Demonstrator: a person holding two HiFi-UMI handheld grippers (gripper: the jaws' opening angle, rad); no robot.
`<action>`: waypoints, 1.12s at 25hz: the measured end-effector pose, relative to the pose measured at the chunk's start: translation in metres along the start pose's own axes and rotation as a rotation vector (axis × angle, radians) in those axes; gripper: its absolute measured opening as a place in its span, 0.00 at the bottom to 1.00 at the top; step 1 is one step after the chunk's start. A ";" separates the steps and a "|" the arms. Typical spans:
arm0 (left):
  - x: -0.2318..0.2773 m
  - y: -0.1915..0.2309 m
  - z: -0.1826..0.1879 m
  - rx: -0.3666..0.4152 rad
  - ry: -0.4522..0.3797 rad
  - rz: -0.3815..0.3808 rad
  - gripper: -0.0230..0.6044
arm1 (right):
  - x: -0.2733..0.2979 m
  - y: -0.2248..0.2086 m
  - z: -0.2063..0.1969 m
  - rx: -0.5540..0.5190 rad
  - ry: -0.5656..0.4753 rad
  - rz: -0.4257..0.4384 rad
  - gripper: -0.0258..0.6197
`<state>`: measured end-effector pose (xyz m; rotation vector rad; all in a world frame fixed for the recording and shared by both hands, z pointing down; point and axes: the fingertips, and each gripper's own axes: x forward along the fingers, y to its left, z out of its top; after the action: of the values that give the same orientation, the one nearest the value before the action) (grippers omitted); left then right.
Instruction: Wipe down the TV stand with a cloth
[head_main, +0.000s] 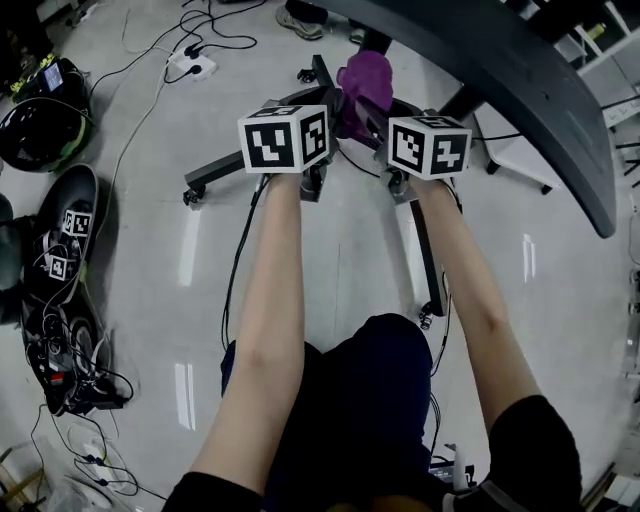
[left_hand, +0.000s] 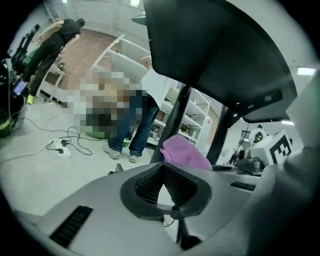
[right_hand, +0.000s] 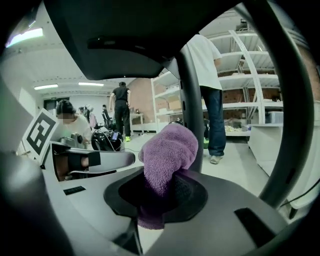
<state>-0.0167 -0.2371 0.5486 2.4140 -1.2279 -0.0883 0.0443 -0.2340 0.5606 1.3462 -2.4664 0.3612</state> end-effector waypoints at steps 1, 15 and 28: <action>0.002 0.001 0.002 -0.039 -0.025 0.005 0.04 | 0.001 0.002 0.007 -0.022 -0.008 -0.002 0.18; 0.019 0.018 0.027 -0.022 -0.097 -0.014 0.04 | 0.048 -0.002 0.110 -0.067 -0.202 -0.183 0.18; 0.028 0.033 0.017 -0.037 -0.077 0.010 0.04 | 0.066 -0.035 0.136 0.014 -0.274 -0.229 0.18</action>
<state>-0.0291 -0.2816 0.5505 2.3921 -1.2605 -0.2009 0.0208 -0.3524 0.4631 1.7661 -2.4834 0.1485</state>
